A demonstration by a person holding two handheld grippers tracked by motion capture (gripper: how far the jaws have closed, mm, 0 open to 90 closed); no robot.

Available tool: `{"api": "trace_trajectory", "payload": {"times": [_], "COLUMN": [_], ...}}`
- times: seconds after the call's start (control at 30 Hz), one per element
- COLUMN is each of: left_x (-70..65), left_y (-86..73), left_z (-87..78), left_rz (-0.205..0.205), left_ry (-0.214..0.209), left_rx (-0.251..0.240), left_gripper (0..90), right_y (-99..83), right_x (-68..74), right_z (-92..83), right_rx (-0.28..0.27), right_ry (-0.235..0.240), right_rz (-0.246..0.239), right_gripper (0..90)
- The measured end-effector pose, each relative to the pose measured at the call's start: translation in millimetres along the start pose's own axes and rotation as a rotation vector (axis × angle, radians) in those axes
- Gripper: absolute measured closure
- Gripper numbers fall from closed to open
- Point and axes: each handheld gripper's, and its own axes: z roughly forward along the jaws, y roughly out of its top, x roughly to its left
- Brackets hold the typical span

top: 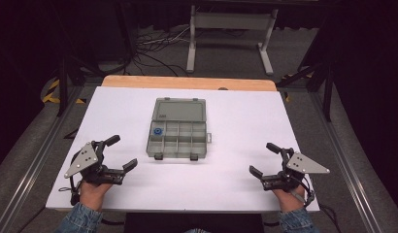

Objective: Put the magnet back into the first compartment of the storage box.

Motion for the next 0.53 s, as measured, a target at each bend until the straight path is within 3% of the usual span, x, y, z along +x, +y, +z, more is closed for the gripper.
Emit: {"api": "trace_trajectory", "payload": {"times": [0.23,0.37,0.53], "left_x": [6.6,8.7,9.9], "left_y": [-10.8,-13.0,-12.9], "left_z": [4.8,3.9,1.7], "left_rz": [-0.014,-0.066,-0.069], "left_ry": [0.008,-0.014,-0.018], "left_rx": [0.035,-0.016,-0.029], "left_gripper": [0.9,0.9,0.9], "right_y": [-2.2,-2.6,-3.0], "right_x": [-0.4,-0.4,-0.3], "right_z": [-0.3,-0.5,0.1], "right_rx": [-0.012,-0.022,-0.021], "right_ry": [-0.001,0.000,0.000], "right_rz": [-0.005,-0.010,-0.009], "right_gripper": [0.2,0.2,0.2]}}
